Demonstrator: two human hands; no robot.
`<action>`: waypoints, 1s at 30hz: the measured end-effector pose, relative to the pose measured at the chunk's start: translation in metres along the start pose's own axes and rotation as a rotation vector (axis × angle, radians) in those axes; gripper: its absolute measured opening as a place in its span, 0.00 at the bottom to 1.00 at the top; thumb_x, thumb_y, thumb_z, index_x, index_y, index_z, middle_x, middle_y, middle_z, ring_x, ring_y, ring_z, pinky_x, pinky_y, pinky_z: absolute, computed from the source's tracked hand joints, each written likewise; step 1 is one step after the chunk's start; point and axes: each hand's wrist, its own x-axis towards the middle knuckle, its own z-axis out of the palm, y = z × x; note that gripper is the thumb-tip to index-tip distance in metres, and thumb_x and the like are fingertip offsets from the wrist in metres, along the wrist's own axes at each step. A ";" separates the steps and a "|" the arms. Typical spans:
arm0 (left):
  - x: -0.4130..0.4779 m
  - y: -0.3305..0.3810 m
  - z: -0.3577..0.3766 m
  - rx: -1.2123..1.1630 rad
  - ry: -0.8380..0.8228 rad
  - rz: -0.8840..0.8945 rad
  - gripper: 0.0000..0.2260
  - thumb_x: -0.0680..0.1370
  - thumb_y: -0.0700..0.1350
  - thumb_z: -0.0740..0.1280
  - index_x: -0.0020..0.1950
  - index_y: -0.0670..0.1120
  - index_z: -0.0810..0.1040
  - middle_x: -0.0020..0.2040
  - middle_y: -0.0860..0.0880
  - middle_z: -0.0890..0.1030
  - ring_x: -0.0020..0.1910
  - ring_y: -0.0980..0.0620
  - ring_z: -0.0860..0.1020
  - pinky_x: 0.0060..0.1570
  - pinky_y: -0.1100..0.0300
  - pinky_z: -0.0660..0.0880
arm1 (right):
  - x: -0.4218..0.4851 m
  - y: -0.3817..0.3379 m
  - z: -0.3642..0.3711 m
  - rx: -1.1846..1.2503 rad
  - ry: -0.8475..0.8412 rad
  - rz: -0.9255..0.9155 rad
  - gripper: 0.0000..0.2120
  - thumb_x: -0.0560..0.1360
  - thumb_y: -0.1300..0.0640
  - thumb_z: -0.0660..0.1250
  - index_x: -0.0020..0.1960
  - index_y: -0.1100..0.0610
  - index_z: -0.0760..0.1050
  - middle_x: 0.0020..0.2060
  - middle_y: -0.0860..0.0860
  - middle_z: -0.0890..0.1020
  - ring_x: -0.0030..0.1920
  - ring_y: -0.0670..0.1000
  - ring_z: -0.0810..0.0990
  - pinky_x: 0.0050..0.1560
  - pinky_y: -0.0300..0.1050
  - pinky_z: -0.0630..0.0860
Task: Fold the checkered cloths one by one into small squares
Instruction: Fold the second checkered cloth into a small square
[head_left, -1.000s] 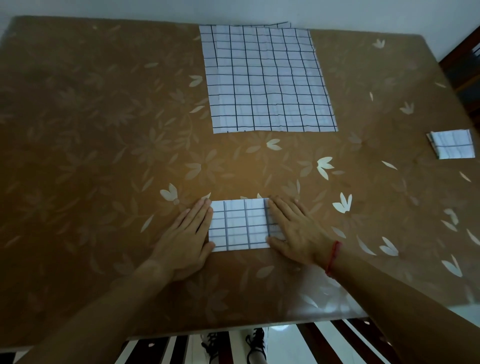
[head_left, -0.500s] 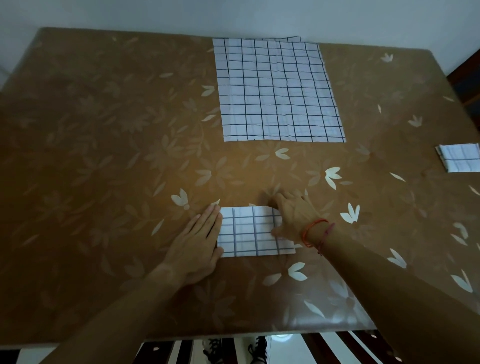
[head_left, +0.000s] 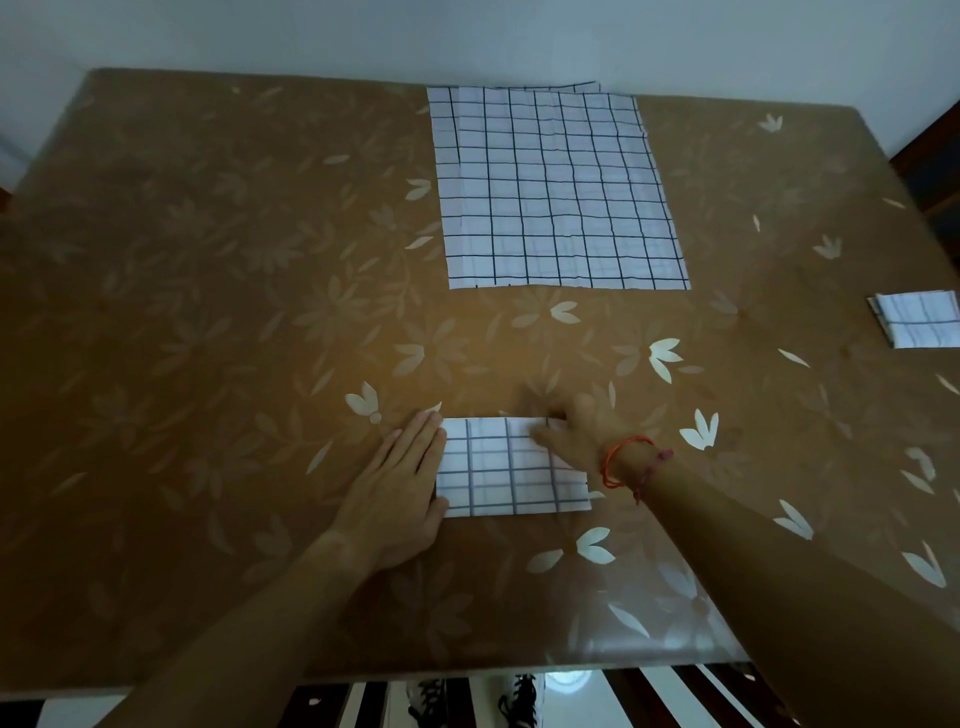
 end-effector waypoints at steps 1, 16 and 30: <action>0.000 0.001 -0.001 -0.034 0.008 -0.010 0.34 0.76 0.55 0.53 0.78 0.41 0.51 0.79 0.45 0.49 0.77 0.50 0.44 0.73 0.53 0.43 | 0.002 0.006 0.003 0.014 0.028 0.006 0.11 0.76 0.52 0.65 0.36 0.53 0.73 0.33 0.48 0.74 0.41 0.52 0.77 0.37 0.37 0.67; -0.020 0.045 0.003 -0.210 0.159 0.062 0.30 0.76 0.48 0.65 0.76 0.44 0.61 0.76 0.48 0.63 0.76 0.54 0.55 0.75 0.56 0.50 | -0.056 0.035 0.042 0.965 0.166 0.410 0.03 0.72 0.64 0.71 0.42 0.64 0.78 0.30 0.56 0.79 0.22 0.48 0.77 0.21 0.39 0.73; -0.037 0.058 0.024 -0.111 0.275 0.140 0.19 0.75 0.47 0.57 0.57 0.40 0.82 0.55 0.45 0.83 0.57 0.47 0.80 0.65 0.47 0.69 | -0.083 0.077 0.086 0.664 0.083 0.405 0.23 0.59 0.40 0.78 0.45 0.55 0.81 0.36 0.50 0.83 0.38 0.54 0.83 0.35 0.46 0.80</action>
